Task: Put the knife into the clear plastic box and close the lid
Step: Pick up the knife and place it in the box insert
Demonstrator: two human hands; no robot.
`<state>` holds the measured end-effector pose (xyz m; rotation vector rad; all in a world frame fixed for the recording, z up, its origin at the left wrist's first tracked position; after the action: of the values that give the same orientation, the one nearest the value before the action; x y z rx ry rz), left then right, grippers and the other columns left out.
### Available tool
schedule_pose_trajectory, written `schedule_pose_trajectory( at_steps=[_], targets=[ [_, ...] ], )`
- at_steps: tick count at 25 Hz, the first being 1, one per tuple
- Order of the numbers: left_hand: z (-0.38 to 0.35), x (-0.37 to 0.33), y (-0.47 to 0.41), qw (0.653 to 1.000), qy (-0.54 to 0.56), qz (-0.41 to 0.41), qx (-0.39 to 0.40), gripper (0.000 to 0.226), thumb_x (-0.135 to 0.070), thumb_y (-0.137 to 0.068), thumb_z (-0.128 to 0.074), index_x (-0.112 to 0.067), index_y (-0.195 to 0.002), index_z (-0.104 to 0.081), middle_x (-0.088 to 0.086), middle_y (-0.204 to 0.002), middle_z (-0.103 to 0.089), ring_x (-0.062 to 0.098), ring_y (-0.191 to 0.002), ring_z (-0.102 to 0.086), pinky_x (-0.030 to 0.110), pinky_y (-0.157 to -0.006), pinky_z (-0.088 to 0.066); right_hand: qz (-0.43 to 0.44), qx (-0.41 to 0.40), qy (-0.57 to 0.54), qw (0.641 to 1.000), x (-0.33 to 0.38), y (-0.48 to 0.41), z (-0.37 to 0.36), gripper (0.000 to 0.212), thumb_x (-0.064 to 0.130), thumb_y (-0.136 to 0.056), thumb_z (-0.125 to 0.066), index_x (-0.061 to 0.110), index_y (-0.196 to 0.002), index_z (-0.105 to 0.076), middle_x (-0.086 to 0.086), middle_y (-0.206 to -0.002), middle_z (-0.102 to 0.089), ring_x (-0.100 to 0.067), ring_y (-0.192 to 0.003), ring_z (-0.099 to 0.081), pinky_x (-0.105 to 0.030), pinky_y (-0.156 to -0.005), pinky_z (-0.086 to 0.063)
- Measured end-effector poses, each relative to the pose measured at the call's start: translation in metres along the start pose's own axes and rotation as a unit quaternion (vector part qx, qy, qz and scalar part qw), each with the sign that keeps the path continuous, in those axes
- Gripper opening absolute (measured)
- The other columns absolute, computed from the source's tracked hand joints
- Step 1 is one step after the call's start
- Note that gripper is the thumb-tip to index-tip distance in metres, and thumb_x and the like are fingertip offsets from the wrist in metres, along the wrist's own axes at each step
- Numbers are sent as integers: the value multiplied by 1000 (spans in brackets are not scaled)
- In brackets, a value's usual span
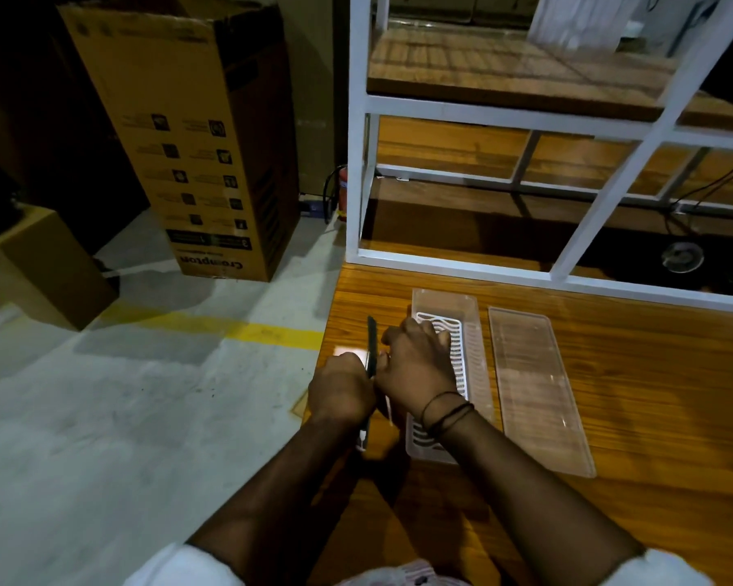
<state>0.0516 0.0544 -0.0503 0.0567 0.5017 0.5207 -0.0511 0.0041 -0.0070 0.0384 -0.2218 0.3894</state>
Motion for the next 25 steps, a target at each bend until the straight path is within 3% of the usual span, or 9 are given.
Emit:
schedule_pose_trajectory(
  at_steps=[4, 7, 9, 11, 14, 17, 19, 21, 25],
  targets=[
    [-3, 7, 1, 999, 43, 2, -3, 23, -26, -87, -74, -9, -102, -70, 14, -112, -73, 33, -103, -70, 31, -79, -53, 0, 21, 23, 1000, 3, 3, -7, 36, 39, -86, -50, 20, -112, -65, -8, -123, -58, -32, -121, -44, -48, -103, -31],
    [0, 18, -1, 990, 142, 23, 3, 27, -35, -87, -73, -8, -85, -75, 12, -92, -77, 29, -84, -72, 31, -75, -54, 0, 4, -20, 1000, -1, 2, -5, 42, 45, -84, -48, 20, -111, -67, -5, -119, -60, -30, -119, -46, -47, -103, -34],
    [5, 19, -3, 979, 204, 10, -9, 32, -42, -86, -74, -13, -73, -72, 5, -75, -75, 22, -73, -71, 34, -74, -59, -21, -51, -107, 993, -11, 1, 1, 34, 41, -88, -53, 20, -110, -68, -4, -111, -63, -26, -110, -53, -41, -96, -42],
    [13, 16, 0, 960, 280, -5, -22, 30, -43, -85, -76, -18, -72, -68, 0, -70, -73, 20, -72, -73, 39, -72, -62, -70, -81, -260, 960, -27, 2, 5, 28, 41, -90, -60, 17, -98, -71, -1, -94, -68, -18, -89, -61, -33, -78, -47],
    [21, -2, 8, 929, 370, -32, 1, 26, -40, -88, -77, -15, -84, -69, 1, -71, -73, 19, -67, -74, 43, -65, -66, -123, -46, -427, 895, -37, 0, 1, 42, 47, -92, -60, 11, -73, -73, 3, -62, -64, -12, -59, -57, -29, -62, -42],
    [21, -21, 16, 906, 418, -53, 35, 22, -35, -91, -75, -14, -90, -68, -2, -72, -70, 12, -65, -74, 42, -63, -66, -148, -33, -540, 828, -42, 2, 0, 46, 42, -92, -63, -2, -83, -72, -9, -64, -61, -19, -60, -53, -33, -59, -39],
    [21, -30, 17, 906, 413, -80, 46, 20, -35, -90, -76, -19, -93, -66, -6, -73, -67, 2, -61, -69, 36, -61, -65, -142, -45, -561, 814, -48, 2, 2, 43, 42, -91, -64, 0, -86, -72, -16, -73, -69, -25, -67, -58, -40, -63, -46],
    [22, -38, 20, 901, 413, -115, 61, 27, -36, -87, -79, -24, -106, -64, -7, -80, -68, 3, -67, -70, 39, -64, -66, -137, -67, -566, 810, -58, 1, 9, 39, 44, -89, -65, 7, -84, -75, -18, -82, -75, -30, -75, -69, -48, -74, -55],
    [20, -56, 35, 910, 328, -228, 112, 83, -40, -78, -87, -40, -146, -40, -13, -107, -66, 5, -78, -72, 30, -69, -64, -124, -113, -554, 815, -78, 0, 30, 35, 41, -92, -63, 10, -83, -76, -18, -82, -74, -38, -77, -69, -51, -74, -55]
  ],
)
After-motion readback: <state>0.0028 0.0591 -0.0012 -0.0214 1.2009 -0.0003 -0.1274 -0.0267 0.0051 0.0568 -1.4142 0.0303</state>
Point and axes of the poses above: each hand's wrist, its own y-axis away from the middle knuckle, its own z-axis out of the back of the hand, x = y × z, the point moved 9 cm from there along -y, towards the middle knuckle
